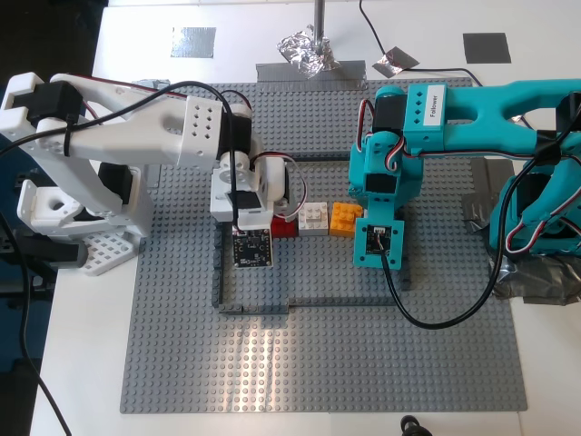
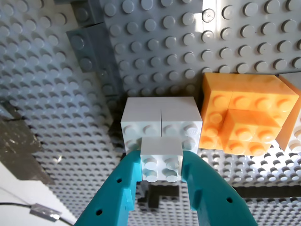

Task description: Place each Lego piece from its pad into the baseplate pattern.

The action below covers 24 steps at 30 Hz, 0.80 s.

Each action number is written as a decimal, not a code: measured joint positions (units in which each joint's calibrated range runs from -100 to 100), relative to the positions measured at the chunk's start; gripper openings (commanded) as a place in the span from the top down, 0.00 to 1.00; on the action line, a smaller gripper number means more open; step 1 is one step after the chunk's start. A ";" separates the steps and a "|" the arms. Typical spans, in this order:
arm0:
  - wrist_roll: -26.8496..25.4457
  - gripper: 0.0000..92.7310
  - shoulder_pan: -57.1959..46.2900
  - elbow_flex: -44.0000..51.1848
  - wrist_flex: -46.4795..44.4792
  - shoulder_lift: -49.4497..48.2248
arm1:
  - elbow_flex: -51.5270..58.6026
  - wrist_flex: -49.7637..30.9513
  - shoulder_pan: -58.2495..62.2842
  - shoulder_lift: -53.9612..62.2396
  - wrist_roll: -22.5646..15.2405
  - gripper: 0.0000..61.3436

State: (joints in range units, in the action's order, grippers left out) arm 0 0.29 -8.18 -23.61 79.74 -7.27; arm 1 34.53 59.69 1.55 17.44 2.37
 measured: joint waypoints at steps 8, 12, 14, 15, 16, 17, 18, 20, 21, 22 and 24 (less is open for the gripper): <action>0.00 0.83 0.00 0.00 0.00 0.00 | 0.00 3.86 -1.73 2.68 0.10 0.75; 0.00 0.83 0.00 0.00 0.00 0.00 | -1.64 7.40 -3.91 4.84 -0.68 0.73; 0.00 0.83 -0.30 0.10 0.00 0.00 | -5.90 10.62 -6.55 6.13 -1.17 0.72; 0.00 0.83 -0.96 0.98 0.52 0.00 | -7.54 11.50 -7.73 6.39 -1.37 0.72; 0.00 0.83 -1.70 1.66 0.17 0.00 | -10.06 12.31 -8.82 6.39 -1.47 0.72; 0.00 0.84 -3.48 3.12 0.52 0.00 | -14.60 13.11 -10.36 6.48 -1.71 0.73; 0.00 0.86 -4.29 3.51 0.61 0.00 | -16.63 13.44 -11.27 6.48 -1.91 0.73; 0.00 0.88 -6.51 6.24 2.17 0.08 | -20.79 14.40 -13.55 6.48 -2.30 0.78; 0.00 0.88 -8.66 8.59 2.87 0.00 | -24.47 15.37 -16.55 6.82 -2.88 0.83; 0.00 0.88 -9.77 9.27 2.87 0.00 | -25.73 15.69 -18.36 7.17 -3.08 0.89; 0.00 0.88 -12.13 11.61 2.78 0.08 | -27.27 16.41 -21.73 8.03 -3.62 1.00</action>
State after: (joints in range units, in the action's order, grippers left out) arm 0 0.29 -20.31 -12.00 82.52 -7.19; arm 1 7.25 76.11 -20.18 25.47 -1.25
